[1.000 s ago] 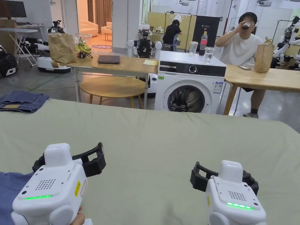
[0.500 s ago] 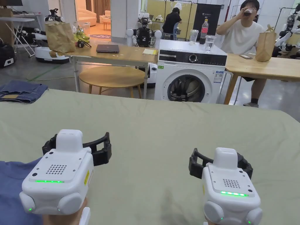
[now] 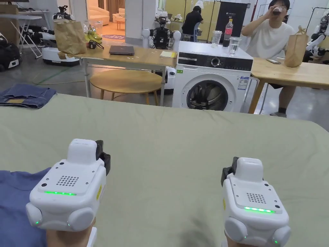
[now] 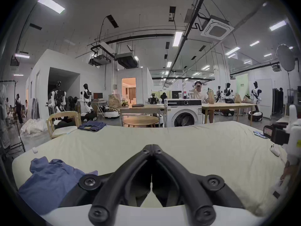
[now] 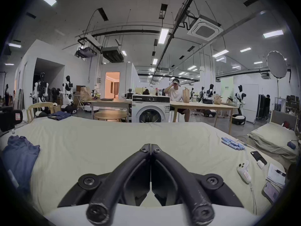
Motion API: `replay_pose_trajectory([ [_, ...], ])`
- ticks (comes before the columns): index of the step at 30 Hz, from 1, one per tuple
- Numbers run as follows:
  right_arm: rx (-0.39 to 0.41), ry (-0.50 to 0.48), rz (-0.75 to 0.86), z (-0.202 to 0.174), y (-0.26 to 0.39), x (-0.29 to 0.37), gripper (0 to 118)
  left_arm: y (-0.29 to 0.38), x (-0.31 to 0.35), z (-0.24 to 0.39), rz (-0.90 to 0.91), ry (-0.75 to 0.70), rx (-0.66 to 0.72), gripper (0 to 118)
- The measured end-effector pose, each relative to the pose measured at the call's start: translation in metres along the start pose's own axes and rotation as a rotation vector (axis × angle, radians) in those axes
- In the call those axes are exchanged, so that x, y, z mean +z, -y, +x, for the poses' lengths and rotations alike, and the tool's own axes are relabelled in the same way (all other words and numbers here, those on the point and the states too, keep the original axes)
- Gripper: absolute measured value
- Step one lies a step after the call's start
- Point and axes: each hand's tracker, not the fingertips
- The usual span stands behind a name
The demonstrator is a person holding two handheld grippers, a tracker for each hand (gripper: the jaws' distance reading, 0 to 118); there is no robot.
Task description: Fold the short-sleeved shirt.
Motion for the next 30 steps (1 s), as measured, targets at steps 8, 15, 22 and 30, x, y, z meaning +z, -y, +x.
replay_pose_trajectory([
  [8, 0.013, -0.093, 0.011, -0.051, -0.016, 0.009, 0, -0.013, 0.018, -0.049, -0.040, -0.123, -0.019, 0],
  [15, 0.038, -0.240, 0.004, -0.126, -0.017, 0.022, 0, -0.016, 0.057, -0.124, -0.083, -0.281, 0.001, 0],
  [22, 0.092, -0.356, -0.044, -0.179, -0.002, 0.032, 0, -0.004, 0.079, -0.213, -0.323, -0.316, 0.123, 0],
  [30, 0.142, -0.393, -0.102, -0.192, 0.017, 0.030, 0, 0.030, 0.054, -0.280, -0.660, -0.199, 0.280, 49],
])
